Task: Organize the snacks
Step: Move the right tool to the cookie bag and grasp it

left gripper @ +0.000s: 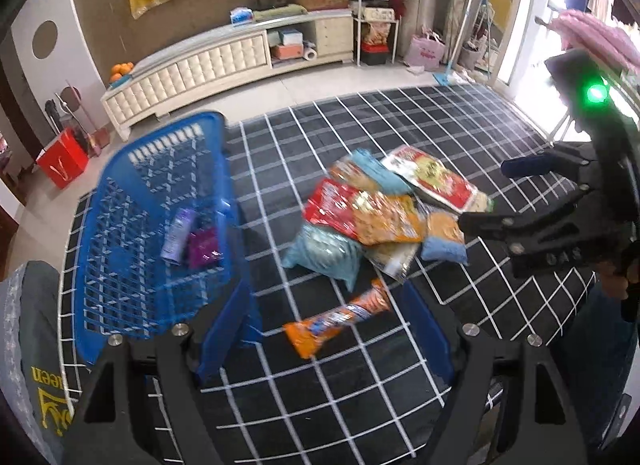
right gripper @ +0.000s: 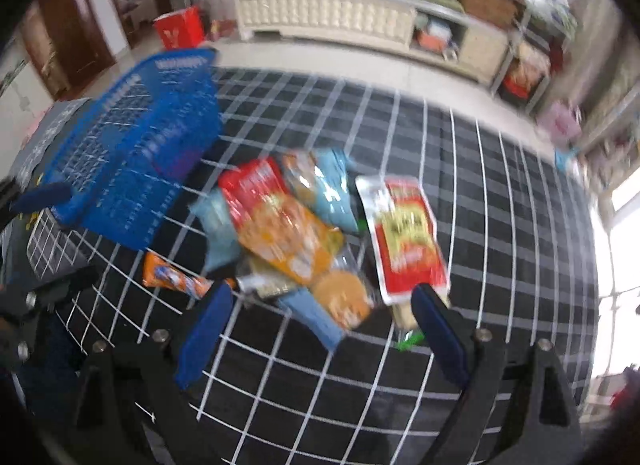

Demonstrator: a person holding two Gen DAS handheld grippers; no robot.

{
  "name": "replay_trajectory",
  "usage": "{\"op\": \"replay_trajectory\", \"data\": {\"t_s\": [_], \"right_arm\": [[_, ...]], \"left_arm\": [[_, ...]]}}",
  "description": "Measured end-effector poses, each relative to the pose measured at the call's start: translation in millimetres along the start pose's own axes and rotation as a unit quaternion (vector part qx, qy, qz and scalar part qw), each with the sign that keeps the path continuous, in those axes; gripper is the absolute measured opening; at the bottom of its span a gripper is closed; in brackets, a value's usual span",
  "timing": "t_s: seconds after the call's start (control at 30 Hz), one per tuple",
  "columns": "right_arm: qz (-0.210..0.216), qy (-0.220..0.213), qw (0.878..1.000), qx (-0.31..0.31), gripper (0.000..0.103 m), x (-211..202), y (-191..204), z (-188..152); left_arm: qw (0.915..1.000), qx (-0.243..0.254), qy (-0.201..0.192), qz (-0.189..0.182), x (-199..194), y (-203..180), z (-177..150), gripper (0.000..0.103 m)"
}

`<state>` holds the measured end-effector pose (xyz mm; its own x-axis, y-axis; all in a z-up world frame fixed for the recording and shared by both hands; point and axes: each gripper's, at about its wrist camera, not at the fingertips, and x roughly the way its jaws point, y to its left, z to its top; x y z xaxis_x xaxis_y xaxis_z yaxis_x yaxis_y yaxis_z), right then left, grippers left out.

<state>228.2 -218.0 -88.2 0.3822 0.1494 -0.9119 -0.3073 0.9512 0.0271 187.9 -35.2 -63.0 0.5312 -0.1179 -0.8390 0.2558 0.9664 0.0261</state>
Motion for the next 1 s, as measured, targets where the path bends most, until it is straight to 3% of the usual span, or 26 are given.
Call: {"op": "replay_trajectory", "data": {"t_s": [0.13,0.23,0.33,0.47,0.7,0.8,0.83,1.0], "right_arm": [[0.055,0.038,0.995,0.079,0.093,28,-22,-12],[0.086,0.053,0.985,0.143,0.093,42,-32,-17],[0.105,0.062,0.971,0.208,0.093,52,-43,-18],[0.113,0.072,0.959,0.249,0.093,66,-50,-12],[0.061,0.116,0.959,0.251,0.090,93,-46,-7],[0.058,0.106,0.959,0.256,0.079,97,-47,-11],[0.053,0.106,0.960,0.252,0.070,96,-48,-11],[0.056,0.092,0.966,0.235,0.060,86,-49,-16]], "left_arm": [[0.9999,0.005,0.015,0.000,15,-13,-8,0.078],[0.9995,0.007,0.023,0.020,22,-18,-9,0.078],[0.9996,0.010,0.015,0.022,21,-20,-2,0.078],[0.9994,0.016,0.008,0.029,24,-21,9,0.078],[0.9991,0.027,0.010,0.032,28,-18,15,0.078],[0.9989,0.029,0.014,0.034,30,-15,15,0.078],[0.9989,0.030,0.015,0.034,30,-15,14,0.078],[0.9988,0.032,0.017,0.033,30,-13,9,0.078]]}}
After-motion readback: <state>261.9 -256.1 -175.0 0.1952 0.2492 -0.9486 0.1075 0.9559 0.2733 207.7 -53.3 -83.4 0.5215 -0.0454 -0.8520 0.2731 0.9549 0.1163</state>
